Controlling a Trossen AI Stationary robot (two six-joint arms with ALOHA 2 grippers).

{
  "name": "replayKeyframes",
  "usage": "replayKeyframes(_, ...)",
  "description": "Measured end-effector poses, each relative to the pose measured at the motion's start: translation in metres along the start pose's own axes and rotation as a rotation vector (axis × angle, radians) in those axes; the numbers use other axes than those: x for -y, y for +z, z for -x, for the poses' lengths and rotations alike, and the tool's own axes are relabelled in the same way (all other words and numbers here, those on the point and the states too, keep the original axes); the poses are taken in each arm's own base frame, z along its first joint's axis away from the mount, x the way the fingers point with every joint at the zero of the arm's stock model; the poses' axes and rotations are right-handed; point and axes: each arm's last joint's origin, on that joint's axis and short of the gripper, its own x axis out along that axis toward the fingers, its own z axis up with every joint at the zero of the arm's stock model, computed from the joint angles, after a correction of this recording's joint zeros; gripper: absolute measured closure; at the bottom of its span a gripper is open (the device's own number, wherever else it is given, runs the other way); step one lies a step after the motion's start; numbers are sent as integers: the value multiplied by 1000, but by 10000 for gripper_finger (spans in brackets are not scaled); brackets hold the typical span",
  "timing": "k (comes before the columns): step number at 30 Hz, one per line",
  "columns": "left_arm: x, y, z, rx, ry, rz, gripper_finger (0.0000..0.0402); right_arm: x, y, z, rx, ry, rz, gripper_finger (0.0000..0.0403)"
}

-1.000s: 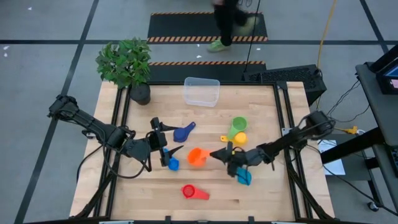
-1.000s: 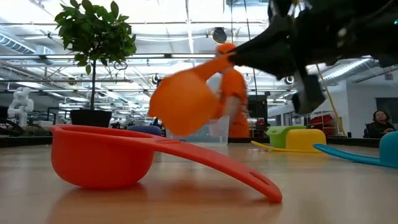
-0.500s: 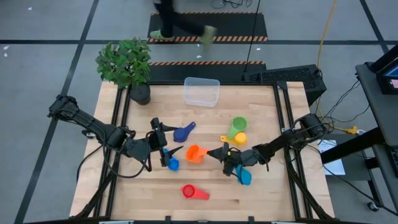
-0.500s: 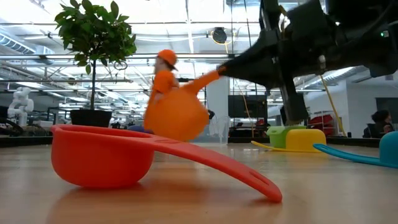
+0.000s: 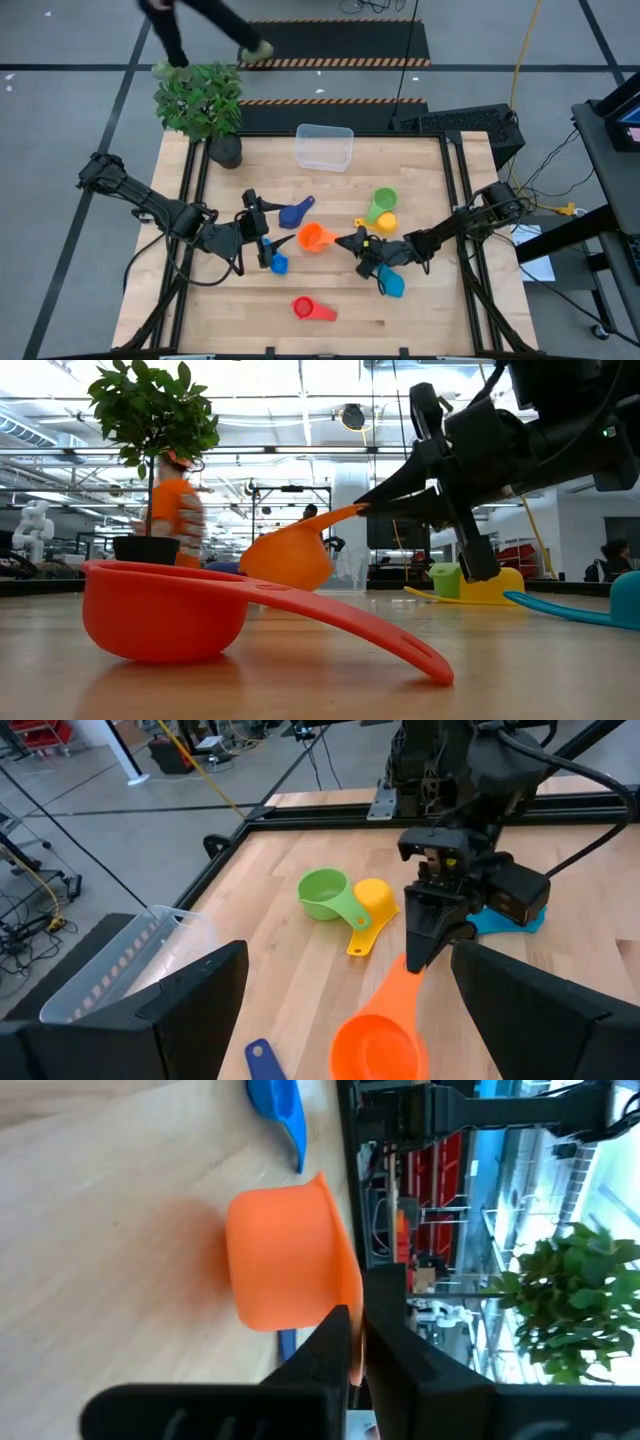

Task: Nest measuring cups in basket
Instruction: Move the orange measuring cup to the center of the table

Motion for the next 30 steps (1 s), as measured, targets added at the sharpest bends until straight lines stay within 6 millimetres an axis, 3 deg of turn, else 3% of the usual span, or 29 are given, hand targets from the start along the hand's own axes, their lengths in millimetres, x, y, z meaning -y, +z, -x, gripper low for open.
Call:
replayKeyframes(13, 0, 0, 0, 0, -1, 0, 48, -3, -13, -8, 40, 99, -212, 334)
replayKeyframes(30, 0, -2, 0, -18, 2, 7, 48, -3, -18, -10, 12, 102, -290, 326)
